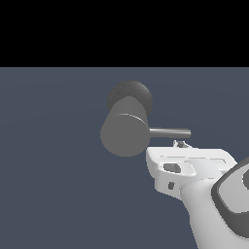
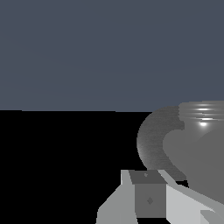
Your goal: Turn on the faucet by rotating a designated handle.
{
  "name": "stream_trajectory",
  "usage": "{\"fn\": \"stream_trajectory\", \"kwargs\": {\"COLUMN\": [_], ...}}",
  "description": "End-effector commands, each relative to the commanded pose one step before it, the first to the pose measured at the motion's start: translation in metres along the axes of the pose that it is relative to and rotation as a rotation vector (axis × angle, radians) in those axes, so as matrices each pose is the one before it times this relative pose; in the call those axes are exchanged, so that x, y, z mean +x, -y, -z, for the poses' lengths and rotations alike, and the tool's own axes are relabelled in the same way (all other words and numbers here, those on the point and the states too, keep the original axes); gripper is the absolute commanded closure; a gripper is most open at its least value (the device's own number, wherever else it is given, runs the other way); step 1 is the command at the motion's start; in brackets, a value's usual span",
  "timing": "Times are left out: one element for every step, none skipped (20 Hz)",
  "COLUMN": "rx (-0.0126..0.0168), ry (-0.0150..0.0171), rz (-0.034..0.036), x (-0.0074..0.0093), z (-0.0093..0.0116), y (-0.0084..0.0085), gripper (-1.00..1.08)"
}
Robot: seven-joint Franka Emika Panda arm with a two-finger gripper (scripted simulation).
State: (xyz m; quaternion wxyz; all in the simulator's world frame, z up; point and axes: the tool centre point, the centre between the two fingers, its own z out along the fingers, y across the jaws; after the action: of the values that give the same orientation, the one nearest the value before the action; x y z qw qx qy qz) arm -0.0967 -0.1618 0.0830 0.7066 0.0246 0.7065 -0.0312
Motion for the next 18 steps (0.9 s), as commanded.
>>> {"fn": "stream_trajectory", "kwargs": {"rx": [0.00023,0.00000,-0.00011,0.00000,0.00000,0.00000,0.00000,0.00000,0.00000,0.00000,0.00004,0.00000,0.00000,0.00000,0.00000,0.00000,0.00000,0.00000], "ry": [0.00012,0.00000,-0.00043,0.00000,0.00000,0.00000,0.00000,0.00000,0.00000,0.00000,-0.00044,0.00000,0.00000,0.00000,0.00000,0.00000,0.00000,0.00000], "rz": [0.00054,0.00000,0.00020,0.00000,0.00000,0.00000,0.00000,0.00000,0.00000,0.00000,0.00020,0.00000,0.00000,0.00000,0.00000,0.00000,0.00000,0.00000], "x": [-0.00721,-0.00316,-0.00296,-0.00312,-0.00310,-0.00308,-0.00305,-0.00303,-0.00301,-0.00299,-0.00279,-0.00295,-0.00293,-0.00291,-0.00289,-0.00287,-0.00285,0.00000], "z": [0.00005,0.00002,-0.00003,0.00002,0.00002,0.00002,0.00001,0.00001,0.00001,0.00001,-0.00004,0.00000,0.00000,-0.00001,-0.00001,-0.00002,-0.00003,0.00000], "y": [0.00092,0.00031,0.00024,0.00030,0.00030,0.00030,0.00030,0.00030,0.00030,0.00030,0.00029,0.00029,0.00029,0.00029,0.00029,0.00029,0.00029,0.00000], "gripper": [1.08,1.08,1.08,1.08,1.08,1.08,1.08,1.08,1.08,1.08,1.08,1.08,1.08,1.08,1.08,1.08,1.08,1.08]}}
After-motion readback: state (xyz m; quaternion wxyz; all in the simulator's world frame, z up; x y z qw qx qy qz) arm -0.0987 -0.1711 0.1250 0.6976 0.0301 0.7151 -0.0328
